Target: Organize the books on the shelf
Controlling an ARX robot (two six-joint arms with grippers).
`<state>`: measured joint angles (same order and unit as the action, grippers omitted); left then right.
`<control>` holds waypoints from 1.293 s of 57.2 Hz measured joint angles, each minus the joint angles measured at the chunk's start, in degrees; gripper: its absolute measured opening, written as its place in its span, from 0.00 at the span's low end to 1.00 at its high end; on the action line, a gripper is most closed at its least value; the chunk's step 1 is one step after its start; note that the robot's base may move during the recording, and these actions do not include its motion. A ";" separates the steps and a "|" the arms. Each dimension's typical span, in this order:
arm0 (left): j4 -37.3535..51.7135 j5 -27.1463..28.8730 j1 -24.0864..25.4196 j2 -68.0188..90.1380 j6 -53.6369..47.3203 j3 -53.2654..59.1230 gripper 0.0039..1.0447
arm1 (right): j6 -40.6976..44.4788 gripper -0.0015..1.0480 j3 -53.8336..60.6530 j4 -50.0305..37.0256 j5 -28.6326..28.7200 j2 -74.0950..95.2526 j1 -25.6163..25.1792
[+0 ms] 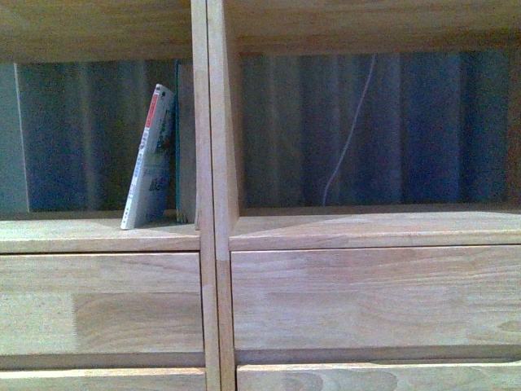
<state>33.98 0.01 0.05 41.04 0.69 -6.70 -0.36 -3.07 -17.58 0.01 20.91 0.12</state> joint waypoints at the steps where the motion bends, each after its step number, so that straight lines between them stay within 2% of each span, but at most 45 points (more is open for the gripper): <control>1: -0.31 0.00 0.00 -0.61 0.00 0.26 0.02 | -0.02 0.03 0.15 0.28 0.00 -0.37 0.00; 34: -10.03 0.00 0.00 -17.03 -0.04 6.03 0.02 | 0.04 0.03 2.29 7.19 0.02 -10.54 0.00; 36: -10.82 0.00 0.00 -17.84 -0.04 6.03 0.02 | 0.04 0.03 2.29 8.39 0.02 -11.72 0.00; 38: -12.15 0.00 0.00 -19.12 -0.04 6.03 0.02 | 0.02 0.03 2.29 14.93 0.00 -16.39 0.00; 41: -13.64 0.00 0.00 -20.59 -0.04 6.03 0.02 | 0.02 0.03 2.29 17.09 -0.04 -19.06 0.00; 74: -24.81 0.00 0.00 -31.85 -0.02 6.03 0.02 | 0.07 0.03 2.29 17.51 0.02 -20.59 0.00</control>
<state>9.17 0.01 0.05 9.19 0.67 -0.67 -0.30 -0.78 -0.08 0.03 0.32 0.12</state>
